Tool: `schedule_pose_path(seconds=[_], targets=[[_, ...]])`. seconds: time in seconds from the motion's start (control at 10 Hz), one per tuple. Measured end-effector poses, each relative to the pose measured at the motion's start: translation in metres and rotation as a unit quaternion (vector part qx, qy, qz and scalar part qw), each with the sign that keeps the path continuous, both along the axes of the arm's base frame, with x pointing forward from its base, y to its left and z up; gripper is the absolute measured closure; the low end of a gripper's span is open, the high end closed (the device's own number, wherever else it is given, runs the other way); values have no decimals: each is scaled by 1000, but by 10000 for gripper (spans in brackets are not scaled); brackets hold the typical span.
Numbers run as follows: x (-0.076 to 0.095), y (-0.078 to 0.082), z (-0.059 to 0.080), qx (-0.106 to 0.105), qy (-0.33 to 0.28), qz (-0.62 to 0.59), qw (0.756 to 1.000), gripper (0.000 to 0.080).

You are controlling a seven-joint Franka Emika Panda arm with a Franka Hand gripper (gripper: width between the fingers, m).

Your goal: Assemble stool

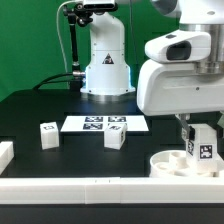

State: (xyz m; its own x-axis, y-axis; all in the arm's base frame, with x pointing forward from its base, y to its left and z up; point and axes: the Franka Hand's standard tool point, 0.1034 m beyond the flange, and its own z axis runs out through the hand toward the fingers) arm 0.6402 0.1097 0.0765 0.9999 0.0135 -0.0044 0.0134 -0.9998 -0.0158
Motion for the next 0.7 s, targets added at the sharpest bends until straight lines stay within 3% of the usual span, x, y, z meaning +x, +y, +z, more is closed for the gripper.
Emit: schedule_pose_path(seconds=[0.4, 0.7], targets=[[0, -1, 0, 26, 11, -207, 978, 459], [0, 0, 0, 30, 17, -306, 952, 459]])
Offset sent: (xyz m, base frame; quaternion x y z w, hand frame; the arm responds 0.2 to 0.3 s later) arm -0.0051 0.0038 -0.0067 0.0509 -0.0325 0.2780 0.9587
